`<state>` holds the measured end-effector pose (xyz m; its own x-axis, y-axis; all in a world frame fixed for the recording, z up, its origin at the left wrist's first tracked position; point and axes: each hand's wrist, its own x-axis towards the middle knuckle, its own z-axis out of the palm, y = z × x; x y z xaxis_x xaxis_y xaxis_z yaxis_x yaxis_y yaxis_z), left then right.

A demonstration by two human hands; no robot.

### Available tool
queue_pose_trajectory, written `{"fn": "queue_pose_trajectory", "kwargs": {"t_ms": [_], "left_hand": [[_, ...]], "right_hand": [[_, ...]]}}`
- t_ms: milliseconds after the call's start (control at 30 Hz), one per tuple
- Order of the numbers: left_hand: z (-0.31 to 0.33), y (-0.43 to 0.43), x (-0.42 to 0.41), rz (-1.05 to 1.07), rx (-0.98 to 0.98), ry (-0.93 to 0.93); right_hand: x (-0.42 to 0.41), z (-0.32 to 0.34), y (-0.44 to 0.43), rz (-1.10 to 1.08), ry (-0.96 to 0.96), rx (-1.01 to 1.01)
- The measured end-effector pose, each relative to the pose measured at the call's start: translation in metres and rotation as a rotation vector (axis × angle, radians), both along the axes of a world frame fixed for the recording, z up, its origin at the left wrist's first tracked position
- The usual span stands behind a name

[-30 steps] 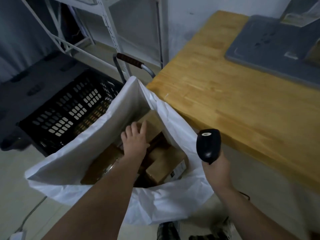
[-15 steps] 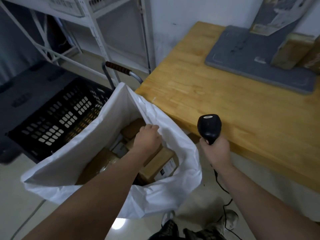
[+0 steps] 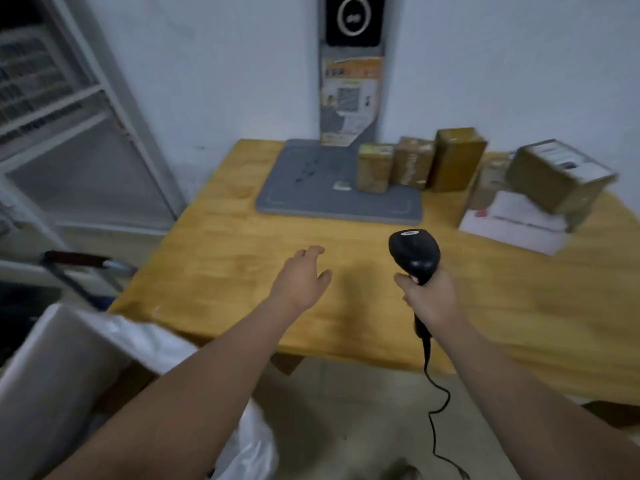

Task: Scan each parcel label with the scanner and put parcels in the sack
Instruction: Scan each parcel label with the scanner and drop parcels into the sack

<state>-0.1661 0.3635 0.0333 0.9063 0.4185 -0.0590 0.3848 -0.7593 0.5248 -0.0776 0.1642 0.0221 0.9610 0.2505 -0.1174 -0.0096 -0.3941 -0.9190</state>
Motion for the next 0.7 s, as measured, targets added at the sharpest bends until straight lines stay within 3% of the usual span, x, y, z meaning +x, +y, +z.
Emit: {"fn": "queue_pose_trajectory", "kwargs": {"t_ms": [333,600,700], "left_hand": [[0.021,-0.123,0.171,-0.068,-0.199,-0.056],[0.031,-0.162,0.283,-0.108,-0.377,-0.007],[0.039,-0.178,0.322,-0.115,-0.500,-0.002]], "right_hand": [[0.147,0.056,-0.124,-0.142,-0.164,0.049],[0.273,0.085,-0.169,-0.203,-0.329,-0.100],[0.310,0.090,-0.187,-0.220,-0.299,-0.132]]}}
